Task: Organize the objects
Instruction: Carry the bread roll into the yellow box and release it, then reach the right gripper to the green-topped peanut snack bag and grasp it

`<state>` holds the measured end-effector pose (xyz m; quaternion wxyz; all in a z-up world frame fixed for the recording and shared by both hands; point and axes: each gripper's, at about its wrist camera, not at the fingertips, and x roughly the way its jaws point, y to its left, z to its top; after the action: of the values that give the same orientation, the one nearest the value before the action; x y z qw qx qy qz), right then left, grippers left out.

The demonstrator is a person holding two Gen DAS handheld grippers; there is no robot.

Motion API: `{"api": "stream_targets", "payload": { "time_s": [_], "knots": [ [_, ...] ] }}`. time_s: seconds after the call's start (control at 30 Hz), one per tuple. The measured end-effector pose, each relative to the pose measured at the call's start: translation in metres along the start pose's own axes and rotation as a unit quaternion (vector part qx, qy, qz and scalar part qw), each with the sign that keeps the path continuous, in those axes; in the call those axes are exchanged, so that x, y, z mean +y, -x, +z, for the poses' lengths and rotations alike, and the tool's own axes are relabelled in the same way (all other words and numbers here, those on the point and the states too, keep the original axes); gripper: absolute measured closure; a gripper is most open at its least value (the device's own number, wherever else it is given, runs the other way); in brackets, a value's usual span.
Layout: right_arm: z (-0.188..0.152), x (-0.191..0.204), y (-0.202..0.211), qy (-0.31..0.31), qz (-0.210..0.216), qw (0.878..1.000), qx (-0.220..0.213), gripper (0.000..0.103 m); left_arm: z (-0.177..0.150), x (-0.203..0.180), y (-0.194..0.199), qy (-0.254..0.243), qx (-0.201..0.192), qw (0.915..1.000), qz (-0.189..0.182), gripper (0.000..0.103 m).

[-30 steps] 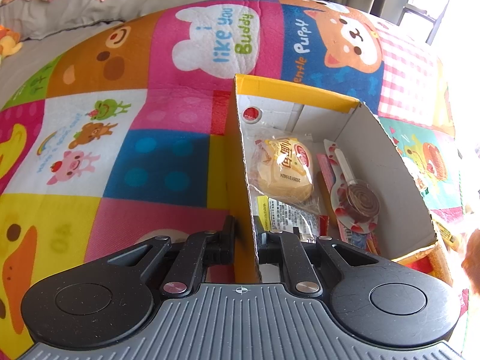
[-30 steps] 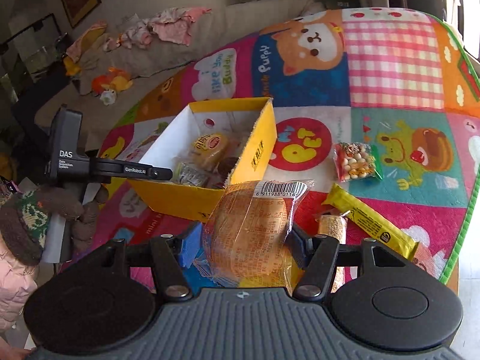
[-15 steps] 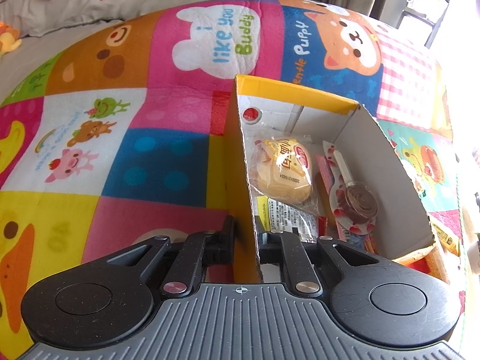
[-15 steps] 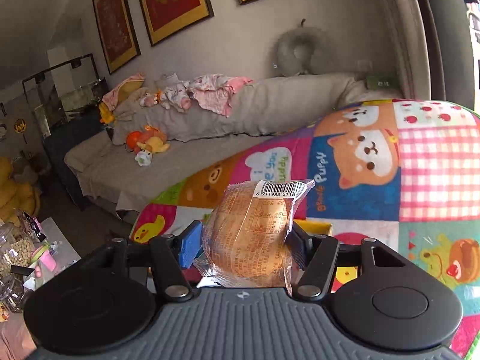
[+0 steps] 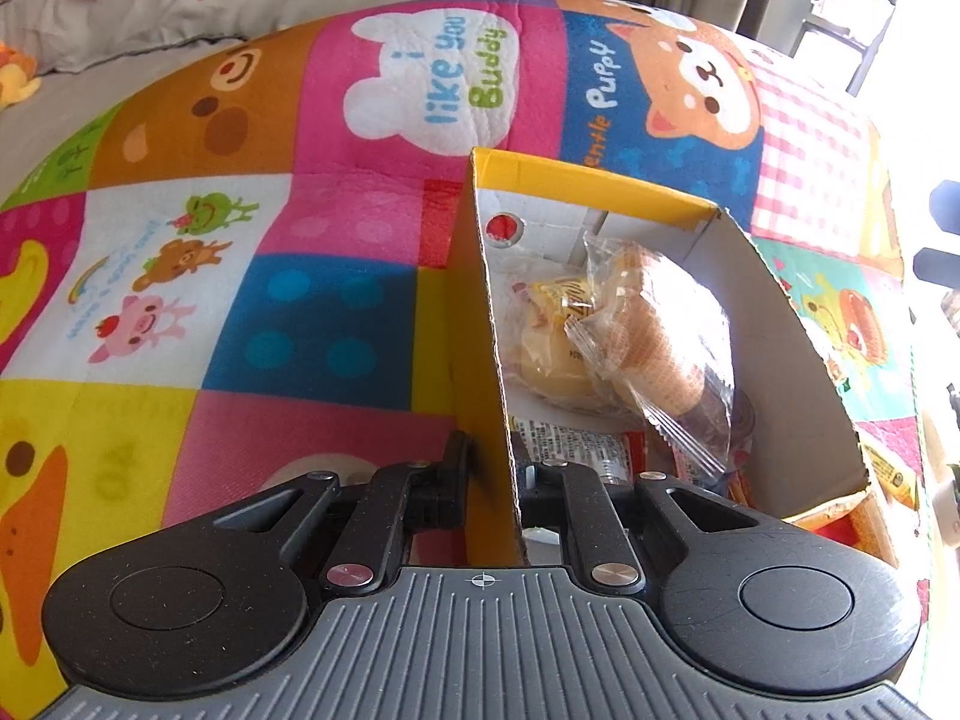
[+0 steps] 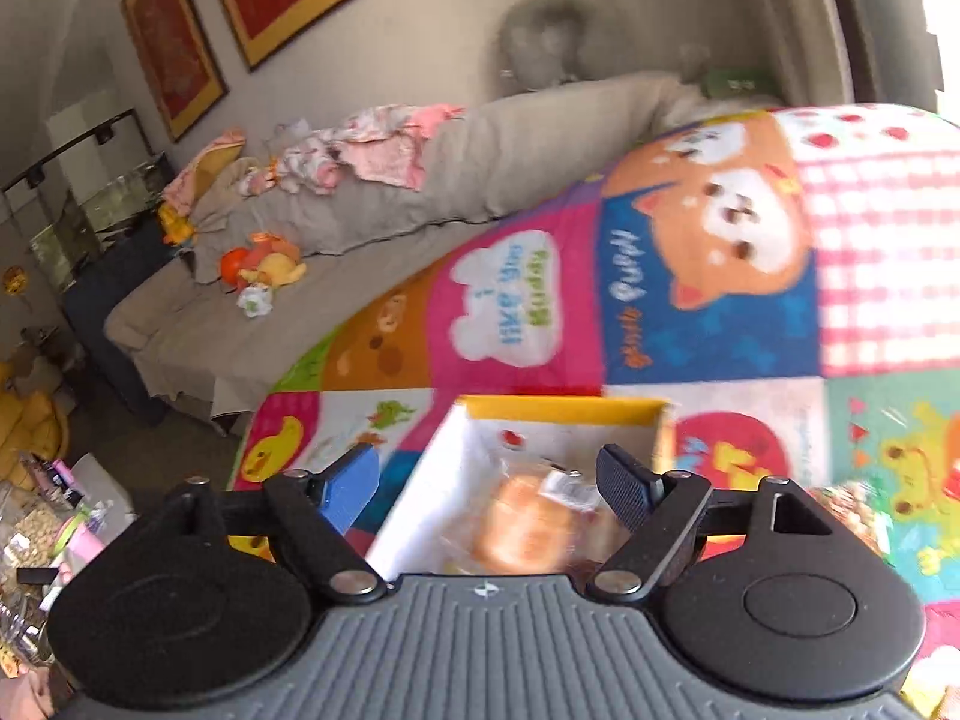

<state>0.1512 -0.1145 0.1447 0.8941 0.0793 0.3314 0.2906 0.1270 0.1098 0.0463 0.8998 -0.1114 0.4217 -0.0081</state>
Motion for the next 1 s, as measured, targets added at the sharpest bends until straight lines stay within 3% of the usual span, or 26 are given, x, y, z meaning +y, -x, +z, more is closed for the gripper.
{"api": "stream_targets", "payload": {
  "time_s": [0.23, 0.5, 0.73, 1.0],
  "knots": [
    [-0.029, -0.082, 0.03, -0.059, -0.084, 0.995, 0.007, 0.022, 0.0, 0.0, 0.0, -0.002, 0.001, 1.0, 0.001, 0.089],
    [-0.068, -0.157, 0.066, -0.125, -0.172, 0.977, 0.013, 0.021, 0.0, 0.0, 0.0, -0.002, 0.002, 1.0, 0.001, 0.089],
    [-0.101, -0.163, 0.064, -0.091, -0.211, 0.972, 0.052, 0.021, 0.0, -0.001, 0.0, -0.001, 0.004, 1.0, 0.003, 0.089],
    [-0.106, -0.165, 0.051, -0.086, -0.213, 0.971, 0.063, 0.02, 0.0, -0.001, 0.0, -0.001, 0.004, 1.0, 0.002, 0.089]
  ]
}}
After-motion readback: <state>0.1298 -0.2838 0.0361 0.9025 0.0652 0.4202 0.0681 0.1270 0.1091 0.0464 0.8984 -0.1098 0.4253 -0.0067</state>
